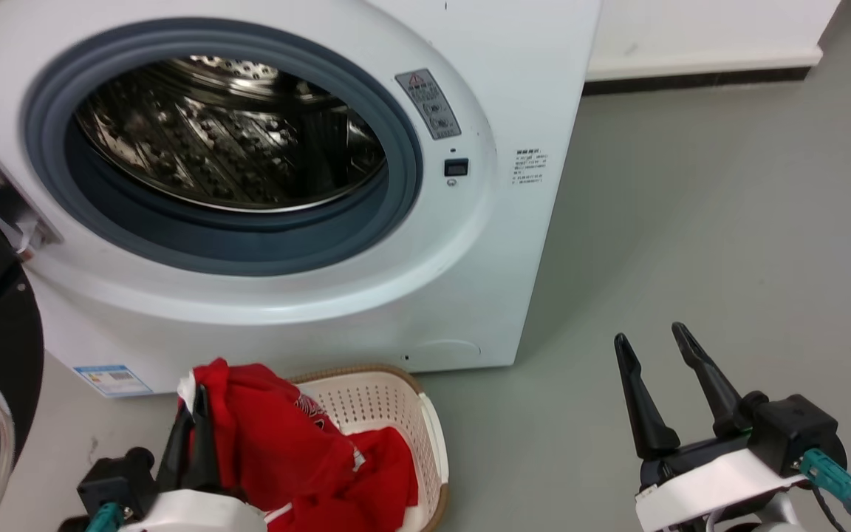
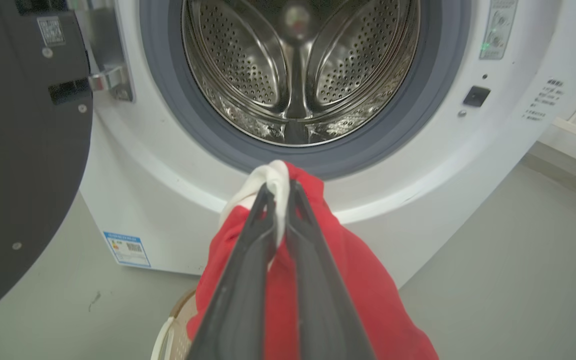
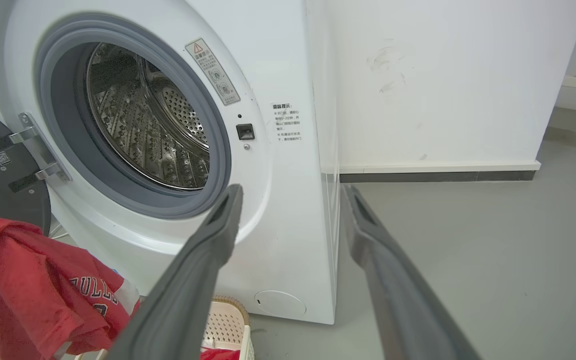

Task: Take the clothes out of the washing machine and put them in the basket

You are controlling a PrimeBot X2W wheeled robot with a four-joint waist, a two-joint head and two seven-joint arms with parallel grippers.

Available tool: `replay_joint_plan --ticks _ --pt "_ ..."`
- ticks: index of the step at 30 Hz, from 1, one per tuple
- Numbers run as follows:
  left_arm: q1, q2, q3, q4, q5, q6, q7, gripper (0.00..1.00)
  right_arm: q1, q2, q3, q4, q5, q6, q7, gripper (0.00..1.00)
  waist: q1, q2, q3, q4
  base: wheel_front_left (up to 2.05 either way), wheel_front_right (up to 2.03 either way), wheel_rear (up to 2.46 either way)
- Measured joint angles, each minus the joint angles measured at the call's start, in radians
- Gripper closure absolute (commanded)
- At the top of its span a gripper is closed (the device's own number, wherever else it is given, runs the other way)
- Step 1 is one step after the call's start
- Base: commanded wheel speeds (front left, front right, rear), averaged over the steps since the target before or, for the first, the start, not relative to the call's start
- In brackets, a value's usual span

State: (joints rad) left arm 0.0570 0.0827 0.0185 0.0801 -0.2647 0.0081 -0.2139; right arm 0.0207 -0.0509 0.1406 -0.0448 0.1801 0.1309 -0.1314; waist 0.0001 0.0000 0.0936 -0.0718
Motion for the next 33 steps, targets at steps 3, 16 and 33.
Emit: replay_joint_plan --ticks 3,16,33 --pt "-0.017 -0.009 -0.011 0.098 -0.018 0.0 -0.019 1.0 -0.023 0.0 0.005 -0.006 0.0 0.0 0.0 0.0 0.0 0.0 0.047 -0.006 0.0 0.0 0.0" --pt "-0.316 -0.027 0.012 0.57 -0.057 -0.001 -0.046 1.0 -0.166 0.0 0.032 -0.015 0.0 0.0 -0.033 0.0 0.0001 0.0 0.311 -0.034 0.0 0.0 0.0" --pt "-0.531 -0.019 0.129 0.892 -0.039 0.037 -0.049 1.0 -0.278 -0.005 0.042 0.043 0.005 0.0 -0.098 0.0 0.0002 0.0 0.594 -0.12 0.0 0.0 0.0"
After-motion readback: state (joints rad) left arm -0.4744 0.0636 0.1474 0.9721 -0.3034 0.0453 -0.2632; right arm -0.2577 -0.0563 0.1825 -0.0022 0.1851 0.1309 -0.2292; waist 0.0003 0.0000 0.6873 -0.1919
